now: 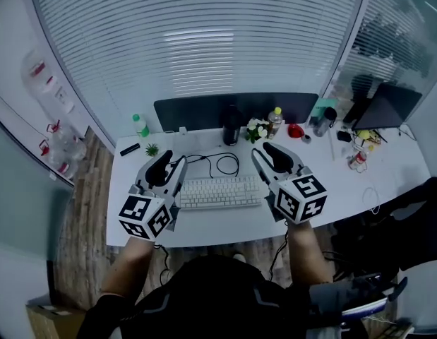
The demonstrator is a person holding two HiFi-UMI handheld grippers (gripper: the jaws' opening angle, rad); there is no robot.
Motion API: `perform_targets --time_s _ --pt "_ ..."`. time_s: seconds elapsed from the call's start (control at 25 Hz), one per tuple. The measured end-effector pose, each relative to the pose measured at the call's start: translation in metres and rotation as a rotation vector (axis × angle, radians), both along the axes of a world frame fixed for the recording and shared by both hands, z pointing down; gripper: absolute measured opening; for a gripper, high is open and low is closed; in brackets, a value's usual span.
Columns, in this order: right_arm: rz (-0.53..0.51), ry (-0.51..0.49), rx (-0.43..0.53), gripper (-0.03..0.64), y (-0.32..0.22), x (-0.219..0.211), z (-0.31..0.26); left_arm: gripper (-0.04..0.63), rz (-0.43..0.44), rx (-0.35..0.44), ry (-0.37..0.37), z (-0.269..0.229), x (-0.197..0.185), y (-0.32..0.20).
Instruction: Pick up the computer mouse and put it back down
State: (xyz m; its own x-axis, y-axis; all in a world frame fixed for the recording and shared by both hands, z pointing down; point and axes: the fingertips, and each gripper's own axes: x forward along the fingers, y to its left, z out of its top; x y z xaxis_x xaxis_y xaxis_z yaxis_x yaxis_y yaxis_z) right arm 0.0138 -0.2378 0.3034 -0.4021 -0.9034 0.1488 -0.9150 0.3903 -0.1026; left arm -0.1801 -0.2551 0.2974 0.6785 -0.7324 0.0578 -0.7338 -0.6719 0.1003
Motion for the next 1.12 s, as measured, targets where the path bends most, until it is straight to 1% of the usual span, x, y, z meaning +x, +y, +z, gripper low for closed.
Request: perform_targets --time_s 0.04,0.08,0.16,0.24,0.4,0.48,0.64,0.8,1.12 --pt "0.004 0.005 0.006 0.091 0.001 0.002 -0.002 0.153 -0.014 0.003 -0.006 0.000 0.000 0.000" --pt "0.003 0.011 0.011 0.067 0.001 0.001 -0.004 0.137 -0.028 0.003 -0.010 -0.001 -0.002 -0.001" --pt "-0.002 0.018 0.021 0.044 0.000 -0.001 -0.008 0.071 -0.053 0.003 -0.009 -0.002 -0.006 -0.001" --pt "-0.006 0.019 0.023 0.002 -0.001 -0.003 -0.008 0.044 -0.063 -0.001 -0.002 -0.004 -0.009 -0.001" --pt "-0.019 0.040 0.021 0.000 -0.005 -0.009 -0.006 0.032 -0.062 -0.045 0.016 -0.003 -0.013 0.000" --pt "-0.014 0.046 0.019 0.000 -0.007 -0.009 -0.006 0.031 -0.061 -0.062 0.005 -0.003 -0.012 0.002" --pt "0.006 0.054 0.035 -0.002 -0.008 -0.008 -0.011 0.029 -0.075 -0.064 -0.004 -0.004 -0.016 0.003" --pt "-0.004 0.052 0.038 -0.002 -0.009 -0.011 -0.013 0.029 -0.087 -0.068 -0.006 -0.004 -0.019 0.000" --pt "0.001 0.055 0.029 -0.002 -0.010 -0.009 -0.008 0.029 -0.107 -0.061 -0.060 0.003 -0.016 -0.003"
